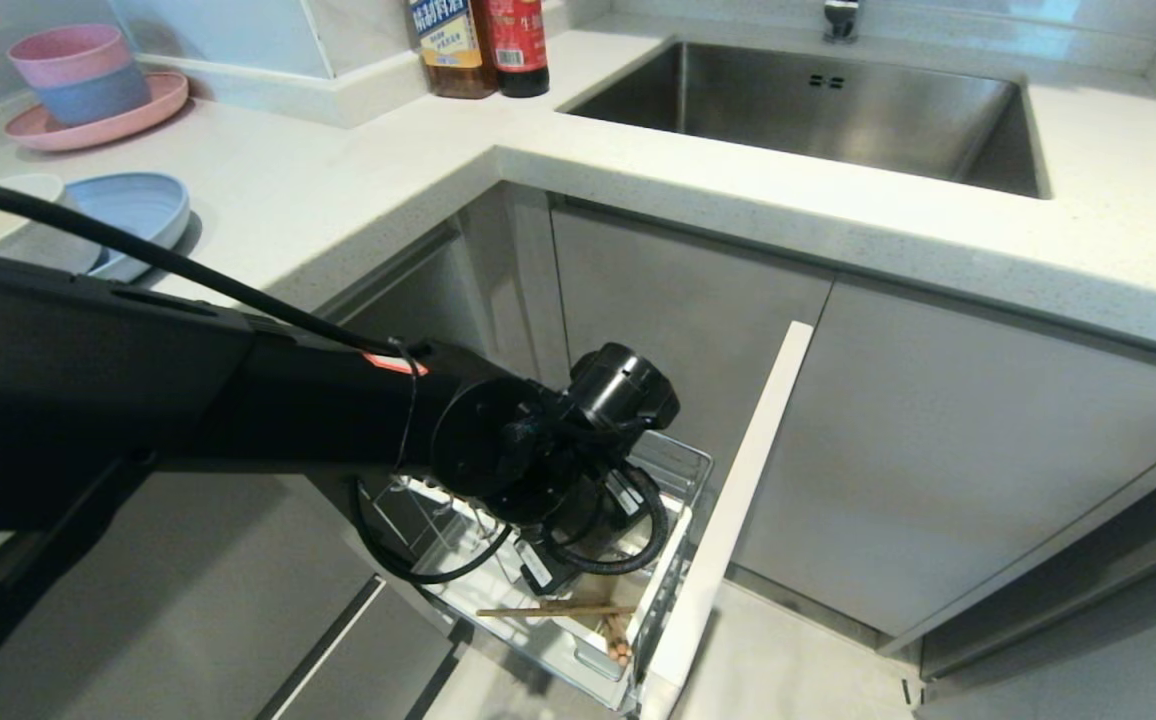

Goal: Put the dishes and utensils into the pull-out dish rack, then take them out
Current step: Take the fork out of the cupboard

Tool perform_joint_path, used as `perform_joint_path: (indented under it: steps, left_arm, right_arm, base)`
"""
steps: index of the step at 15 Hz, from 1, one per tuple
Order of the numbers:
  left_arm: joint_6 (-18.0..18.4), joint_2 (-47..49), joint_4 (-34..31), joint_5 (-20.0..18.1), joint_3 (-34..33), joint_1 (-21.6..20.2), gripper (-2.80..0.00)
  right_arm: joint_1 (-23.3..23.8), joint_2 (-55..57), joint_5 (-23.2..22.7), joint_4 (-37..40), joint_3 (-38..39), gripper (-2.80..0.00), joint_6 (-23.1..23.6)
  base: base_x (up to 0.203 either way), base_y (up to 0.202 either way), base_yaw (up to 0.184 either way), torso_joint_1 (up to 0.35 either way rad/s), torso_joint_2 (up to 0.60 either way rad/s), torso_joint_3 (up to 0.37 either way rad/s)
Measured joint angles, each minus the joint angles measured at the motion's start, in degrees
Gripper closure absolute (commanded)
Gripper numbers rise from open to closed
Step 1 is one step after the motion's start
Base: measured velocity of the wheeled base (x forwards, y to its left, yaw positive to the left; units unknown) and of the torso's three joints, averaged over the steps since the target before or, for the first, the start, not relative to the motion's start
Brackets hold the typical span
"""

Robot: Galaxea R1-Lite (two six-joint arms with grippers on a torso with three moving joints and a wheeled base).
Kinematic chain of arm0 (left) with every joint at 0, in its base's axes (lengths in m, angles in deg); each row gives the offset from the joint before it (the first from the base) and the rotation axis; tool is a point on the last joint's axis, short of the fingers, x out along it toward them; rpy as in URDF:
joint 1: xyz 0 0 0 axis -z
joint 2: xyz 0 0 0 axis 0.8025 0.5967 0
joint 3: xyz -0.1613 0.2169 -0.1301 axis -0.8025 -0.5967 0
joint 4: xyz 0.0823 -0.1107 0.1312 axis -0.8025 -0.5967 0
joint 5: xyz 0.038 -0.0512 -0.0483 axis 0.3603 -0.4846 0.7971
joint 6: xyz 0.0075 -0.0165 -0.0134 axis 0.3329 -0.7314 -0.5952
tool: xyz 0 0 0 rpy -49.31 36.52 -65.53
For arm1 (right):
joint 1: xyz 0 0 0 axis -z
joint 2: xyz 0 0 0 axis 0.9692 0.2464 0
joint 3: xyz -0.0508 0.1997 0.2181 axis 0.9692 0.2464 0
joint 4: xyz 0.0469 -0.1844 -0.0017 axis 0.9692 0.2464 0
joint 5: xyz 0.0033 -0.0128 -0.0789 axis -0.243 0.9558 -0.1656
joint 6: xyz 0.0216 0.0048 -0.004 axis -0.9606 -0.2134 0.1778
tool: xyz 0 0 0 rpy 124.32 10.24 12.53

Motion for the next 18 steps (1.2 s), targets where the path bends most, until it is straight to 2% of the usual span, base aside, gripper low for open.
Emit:
perform_joint_path:
  steps: [4, 18]
  left_arm:
    - [0.0, 0.3, -0.1, -2.3, 0.0, 0.1, -2.8]
    - [0.3, 1.1, -0.1, -1.8, 0.4, -0.3, -2.8]
  right_arm:
    - [0.0, 0.0, 0.0, 0.0, 0.0, 0.0, 0.0]
    - [0.0, 0.0, 0.0, 0.0, 0.0, 0.0, 0.0]
  base:
    - [0.0, 0.0, 0.0, 0.0, 0.0, 0.0]
    - [0.0, 0.0, 0.0, 0.0, 0.0, 0.0]
